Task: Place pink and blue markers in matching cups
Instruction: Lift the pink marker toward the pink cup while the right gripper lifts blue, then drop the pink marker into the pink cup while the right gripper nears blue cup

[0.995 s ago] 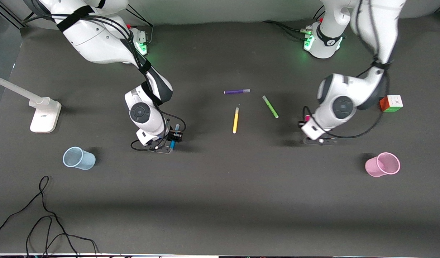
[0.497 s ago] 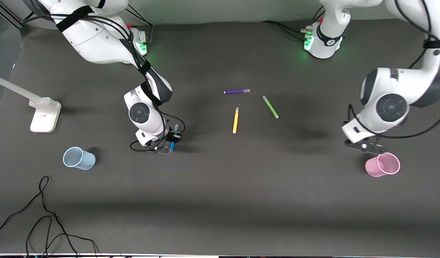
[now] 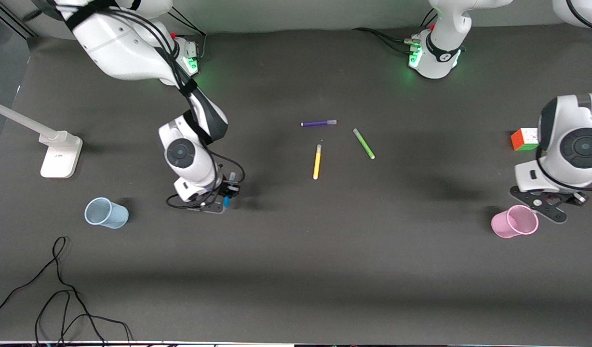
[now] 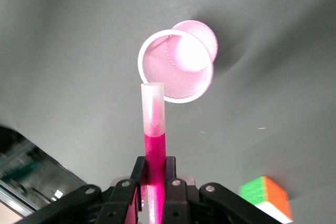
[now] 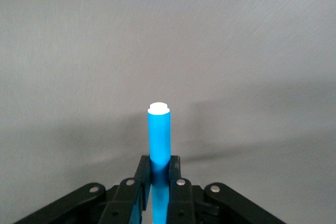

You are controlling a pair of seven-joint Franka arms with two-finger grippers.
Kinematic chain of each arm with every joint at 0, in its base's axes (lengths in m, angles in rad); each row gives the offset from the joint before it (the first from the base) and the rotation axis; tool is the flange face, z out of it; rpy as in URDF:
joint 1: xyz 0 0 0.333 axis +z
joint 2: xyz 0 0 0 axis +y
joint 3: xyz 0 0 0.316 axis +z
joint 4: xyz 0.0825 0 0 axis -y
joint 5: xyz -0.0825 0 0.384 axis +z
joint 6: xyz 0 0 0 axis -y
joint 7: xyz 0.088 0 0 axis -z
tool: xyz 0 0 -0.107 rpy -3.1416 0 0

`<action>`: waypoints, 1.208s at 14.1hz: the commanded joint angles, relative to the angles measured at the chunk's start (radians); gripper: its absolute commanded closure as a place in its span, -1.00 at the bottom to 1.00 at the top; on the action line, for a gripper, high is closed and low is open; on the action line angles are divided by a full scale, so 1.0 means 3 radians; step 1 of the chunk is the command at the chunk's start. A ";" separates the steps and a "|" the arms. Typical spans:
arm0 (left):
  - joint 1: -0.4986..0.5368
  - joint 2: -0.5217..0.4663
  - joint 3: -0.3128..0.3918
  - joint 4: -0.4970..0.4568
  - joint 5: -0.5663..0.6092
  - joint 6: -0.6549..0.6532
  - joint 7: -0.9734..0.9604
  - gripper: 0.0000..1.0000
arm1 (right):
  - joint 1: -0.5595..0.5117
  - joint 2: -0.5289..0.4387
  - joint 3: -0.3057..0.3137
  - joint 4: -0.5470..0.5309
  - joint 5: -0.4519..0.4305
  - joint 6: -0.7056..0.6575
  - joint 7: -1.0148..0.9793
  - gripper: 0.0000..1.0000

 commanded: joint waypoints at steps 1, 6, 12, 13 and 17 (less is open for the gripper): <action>0.0063 0.0200 -0.0013 0.0097 0.0194 0.0349 0.0512 1.00 | -0.0002 -0.0316 -0.0133 0.0045 -0.0262 -0.0307 0.0059 1.00; 0.0099 0.0389 0.0008 0.0117 0.0546 0.0422 0.0754 1.00 | -0.0012 -0.0531 -0.0327 0.0204 -0.0972 -0.0666 0.0044 1.00; -0.0069 0.0604 -0.0002 0.0286 0.1202 -0.0063 0.0422 1.00 | -0.0032 -0.0807 -0.0634 0.0132 -0.1611 -0.0645 -0.0022 1.00; -0.0150 0.0640 0.0003 0.0286 0.1258 -0.0099 0.0320 1.00 | -0.0038 -0.0828 -0.0660 0.0127 -0.1780 -0.0640 -0.0038 1.00; -0.0259 0.0727 -0.0002 0.0286 0.1432 -0.0227 0.0043 1.00 | -0.0038 -0.0844 -0.1052 -0.0092 -0.2138 -0.0238 -0.0038 1.00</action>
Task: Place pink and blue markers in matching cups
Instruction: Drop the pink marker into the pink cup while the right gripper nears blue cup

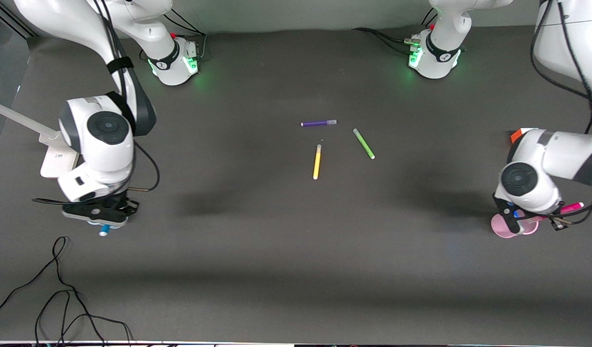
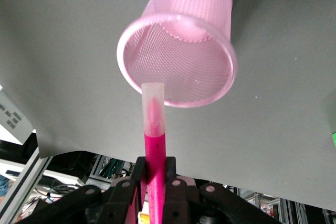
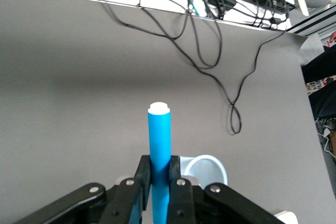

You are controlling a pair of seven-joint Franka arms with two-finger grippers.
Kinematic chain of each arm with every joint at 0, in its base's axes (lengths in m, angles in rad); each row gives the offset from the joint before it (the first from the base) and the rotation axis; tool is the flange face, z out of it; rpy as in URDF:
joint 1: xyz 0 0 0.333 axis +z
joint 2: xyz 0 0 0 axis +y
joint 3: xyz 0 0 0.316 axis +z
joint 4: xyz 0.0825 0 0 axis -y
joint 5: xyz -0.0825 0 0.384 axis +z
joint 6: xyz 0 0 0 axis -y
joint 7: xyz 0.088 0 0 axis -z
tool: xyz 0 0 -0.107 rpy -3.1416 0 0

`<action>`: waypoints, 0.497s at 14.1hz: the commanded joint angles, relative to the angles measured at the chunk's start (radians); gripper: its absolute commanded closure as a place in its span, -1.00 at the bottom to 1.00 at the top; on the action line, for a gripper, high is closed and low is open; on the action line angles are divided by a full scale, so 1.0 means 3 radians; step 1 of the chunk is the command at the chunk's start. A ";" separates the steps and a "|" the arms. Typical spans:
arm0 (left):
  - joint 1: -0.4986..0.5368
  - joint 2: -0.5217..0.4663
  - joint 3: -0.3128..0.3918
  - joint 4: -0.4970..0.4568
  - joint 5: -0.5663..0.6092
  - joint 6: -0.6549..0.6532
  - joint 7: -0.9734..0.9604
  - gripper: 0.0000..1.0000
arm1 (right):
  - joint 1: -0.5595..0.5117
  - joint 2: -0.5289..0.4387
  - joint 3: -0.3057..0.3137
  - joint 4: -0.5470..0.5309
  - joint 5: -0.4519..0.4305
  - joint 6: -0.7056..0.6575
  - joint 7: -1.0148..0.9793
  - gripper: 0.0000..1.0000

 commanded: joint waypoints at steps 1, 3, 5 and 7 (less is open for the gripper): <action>-0.0064 0.0110 0.0027 0.0085 0.0128 -0.0082 -0.0112 1.00 | 0.0001 -0.0036 -0.0262 -0.0238 -0.0346 0.0289 0.0018 1.00; -0.0069 0.0135 0.0021 0.0060 0.0255 -0.0087 -0.0244 1.00 | -0.0009 0.0046 -0.0426 -0.0167 -0.0642 0.0309 0.0024 1.00; -0.0099 0.0197 0.0021 0.0060 0.0363 -0.0087 -0.0434 1.00 | -0.0019 0.0184 -0.0483 -0.0074 -0.0893 0.0320 0.0328 1.00; -0.0145 0.0207 0.0016 0.0065 0.0363 -0.0108 -0.0648 1.00 | -0.0009 0.0317 -0.0483 -0.0059 -0.1266 0.0315 0.0946 1.00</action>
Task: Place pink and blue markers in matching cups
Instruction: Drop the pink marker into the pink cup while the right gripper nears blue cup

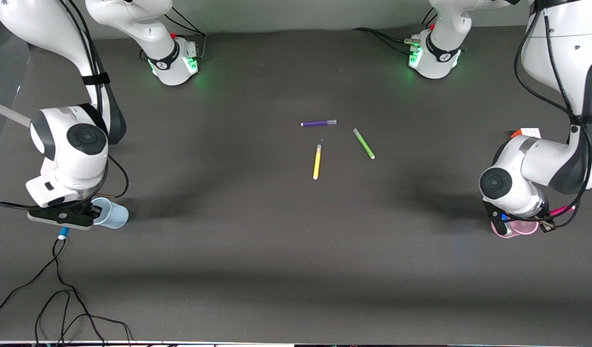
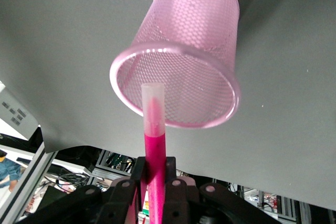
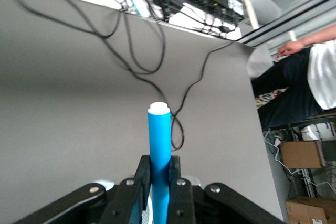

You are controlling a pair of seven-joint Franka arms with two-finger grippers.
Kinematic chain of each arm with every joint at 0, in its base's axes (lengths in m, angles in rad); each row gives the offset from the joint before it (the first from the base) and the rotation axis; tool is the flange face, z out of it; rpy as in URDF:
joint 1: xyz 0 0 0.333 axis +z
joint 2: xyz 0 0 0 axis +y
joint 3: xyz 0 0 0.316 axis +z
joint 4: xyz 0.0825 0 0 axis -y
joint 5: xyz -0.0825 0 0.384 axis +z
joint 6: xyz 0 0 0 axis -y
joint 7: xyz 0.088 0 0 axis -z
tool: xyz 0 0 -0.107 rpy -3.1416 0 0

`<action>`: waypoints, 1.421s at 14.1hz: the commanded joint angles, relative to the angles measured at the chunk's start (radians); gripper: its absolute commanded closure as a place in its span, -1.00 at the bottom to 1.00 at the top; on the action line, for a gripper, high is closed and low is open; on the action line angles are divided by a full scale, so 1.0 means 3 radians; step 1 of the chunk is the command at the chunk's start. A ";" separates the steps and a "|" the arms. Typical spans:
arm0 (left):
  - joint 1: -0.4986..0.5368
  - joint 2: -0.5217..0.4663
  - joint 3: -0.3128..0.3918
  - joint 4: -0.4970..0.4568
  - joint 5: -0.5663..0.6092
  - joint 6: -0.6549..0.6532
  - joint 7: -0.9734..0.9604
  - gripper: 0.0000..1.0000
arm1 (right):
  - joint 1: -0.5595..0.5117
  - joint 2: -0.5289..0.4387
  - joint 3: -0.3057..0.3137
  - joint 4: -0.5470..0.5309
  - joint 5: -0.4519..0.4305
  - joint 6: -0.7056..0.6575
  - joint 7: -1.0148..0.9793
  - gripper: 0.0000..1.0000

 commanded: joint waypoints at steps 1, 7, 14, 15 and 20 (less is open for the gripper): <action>-0.0103 0.0042 0.0020 0.0068 0.0083 -0.0106 -0.0289 1.00 | 0.0041 0.0241 -0.0005 0.0088 -0.0490 0.0002 0.0832 1.00; -0.0103 0.0017 0.0015 0.0094 0.0078 -0.0167 -0.0269 -0.99 | 0.0082 0.0343 0.0000 -0.0045 -0.0977 -0.0029 0.1902 1.00; -0.0093 -0.0550 -0.0082 0.0221 -0.0370 -0.0703 -0.0254 -0.99 | 0.0180 0.0533 0.0031 -0.0424 -0.2230 -0.0627 0.3677 1.00; -0.0098 -0.0652 -0.0087 0.0262 -0.0534 -0.0811 -0.0193 -0.99 | 0.0200 0.0543 0.0036 -0.0424 -0.2230 -0.0637 0.3688 1.00; -0.0057 -0.1001 -0.0082 0.0833 -0.1772 -0.1331 0.0318 -1.00 | 0.0348 0.0701 0.0036 -0.0424 -0.2225 -0.0847 0.4035 1.00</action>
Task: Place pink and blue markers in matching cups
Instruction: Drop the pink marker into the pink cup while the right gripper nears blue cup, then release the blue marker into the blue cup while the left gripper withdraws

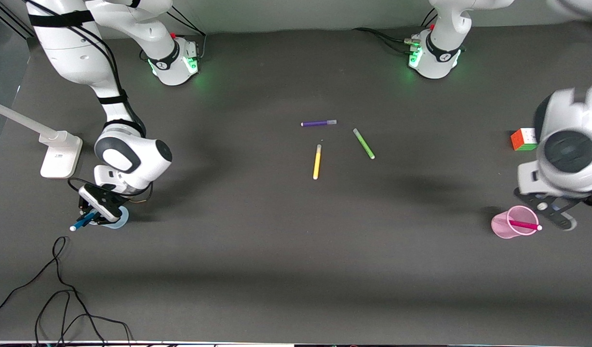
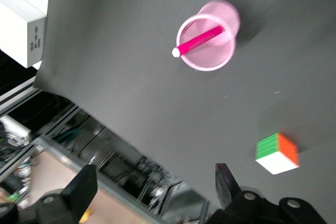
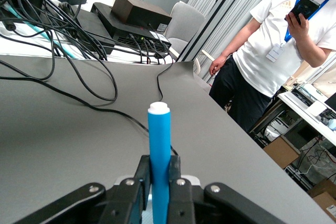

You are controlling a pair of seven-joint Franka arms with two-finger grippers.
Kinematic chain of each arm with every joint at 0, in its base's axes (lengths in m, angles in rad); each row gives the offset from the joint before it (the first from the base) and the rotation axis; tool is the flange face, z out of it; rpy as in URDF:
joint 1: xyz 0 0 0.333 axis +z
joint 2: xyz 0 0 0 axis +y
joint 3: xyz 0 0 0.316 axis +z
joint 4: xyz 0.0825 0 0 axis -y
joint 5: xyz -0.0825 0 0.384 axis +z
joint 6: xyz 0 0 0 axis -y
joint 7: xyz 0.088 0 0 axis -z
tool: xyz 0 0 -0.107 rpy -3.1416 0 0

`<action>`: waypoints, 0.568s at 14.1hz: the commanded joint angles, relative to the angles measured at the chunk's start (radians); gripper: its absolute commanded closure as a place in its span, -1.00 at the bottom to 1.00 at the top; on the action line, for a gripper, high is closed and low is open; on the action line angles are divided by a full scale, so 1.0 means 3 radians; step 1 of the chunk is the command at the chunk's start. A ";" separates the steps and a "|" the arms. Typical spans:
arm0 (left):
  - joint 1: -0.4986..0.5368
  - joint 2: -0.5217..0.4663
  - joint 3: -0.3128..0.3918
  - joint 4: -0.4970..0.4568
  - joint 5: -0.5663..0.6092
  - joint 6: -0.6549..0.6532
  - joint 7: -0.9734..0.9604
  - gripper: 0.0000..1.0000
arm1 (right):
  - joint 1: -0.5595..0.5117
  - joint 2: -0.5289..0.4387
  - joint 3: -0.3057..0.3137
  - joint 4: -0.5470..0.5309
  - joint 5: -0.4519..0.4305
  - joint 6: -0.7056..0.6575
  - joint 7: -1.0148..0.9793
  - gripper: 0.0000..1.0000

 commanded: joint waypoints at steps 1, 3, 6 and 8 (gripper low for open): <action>0.0013 -0.0040 0.0002 0.0436 -0.0428 -0.0423 0.0229 -1.00 | 0.0064 0.0078 -0.0018 0.0010 -0.0096 -0.0102 0.0222 1.00; 0.0018 -0.0025 0.0017 0.0708 -0.0852 -0.0603 0.0203 -1.00 | 0.0069 0.0078 -0.0018 0.0010 -0.0097 -0.0107 0.0237 1.00; 0.0023 -0.0004 0.0022 0.0928 -0.1205 -0.0726 0.0051 -1.00 | 0.0090 0.0062 -0.0018 0.0010 -0.0112 -0.0102 0.0212 1.00; 0.0028 -0.0004 0.0022 0.0985 -0.1476 -0.0762 -0.0067 -1.00 | 0.0090 0.0052 -0.0018 0.0010 -0.0127 -0.0102 0.0212 -0.32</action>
